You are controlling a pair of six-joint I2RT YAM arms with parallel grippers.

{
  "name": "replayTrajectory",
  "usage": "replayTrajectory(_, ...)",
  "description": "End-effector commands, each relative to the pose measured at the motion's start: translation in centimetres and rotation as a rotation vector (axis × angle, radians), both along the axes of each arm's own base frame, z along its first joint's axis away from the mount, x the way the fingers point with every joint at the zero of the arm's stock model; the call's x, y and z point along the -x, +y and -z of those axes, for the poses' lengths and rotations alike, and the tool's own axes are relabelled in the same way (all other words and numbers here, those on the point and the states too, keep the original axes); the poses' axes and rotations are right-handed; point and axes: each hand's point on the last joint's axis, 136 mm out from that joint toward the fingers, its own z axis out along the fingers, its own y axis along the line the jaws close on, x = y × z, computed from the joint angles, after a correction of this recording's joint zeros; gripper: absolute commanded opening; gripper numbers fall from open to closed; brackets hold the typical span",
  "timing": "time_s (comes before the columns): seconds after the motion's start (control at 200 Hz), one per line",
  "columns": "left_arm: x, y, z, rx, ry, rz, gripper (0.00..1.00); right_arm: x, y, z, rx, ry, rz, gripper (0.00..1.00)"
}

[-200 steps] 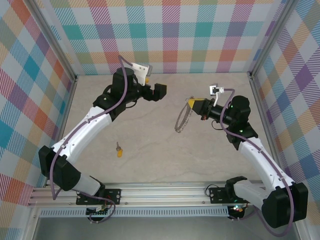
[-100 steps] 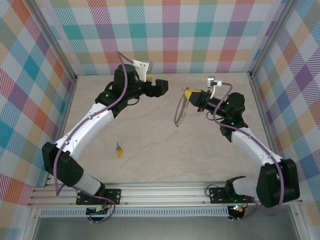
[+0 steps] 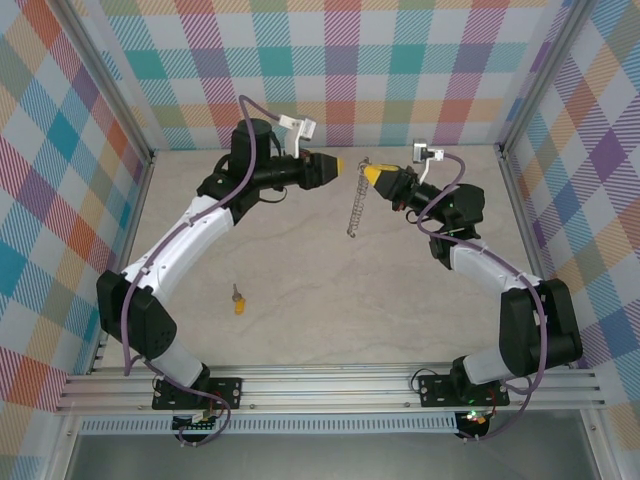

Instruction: Put the keys on the keyring

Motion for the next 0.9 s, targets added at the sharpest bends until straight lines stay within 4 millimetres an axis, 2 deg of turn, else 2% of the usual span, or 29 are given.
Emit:
replayTrajectory(0.0,0.8,-0.5,-2.1,0.060,-0.043,0.084,0.40,0.5,-0.2,-2.1,-0.032,-0.072,-0.004,0.00)
replayTrajectory(0.225,1.9,-0.9,-2.5,0.109,-0.076,0.147,0.40,-0.3,-0.1,-1.2,-0.024,-0.032,0.002,0.00)
replayTrajectory(0.555,2.1,-1.6,-3.0,0.158,-0.081,0.199,0.40,-1.1,0.1,-0.2,-0.030,0.004,0.002,0.00)
replayTrajectory(0.895,1.4,-2.0,-0.8,0.117,-0.028,0.204,0.40,-1.4,0.2,-0.1,-0.049,0.013,-0.011,0.00)
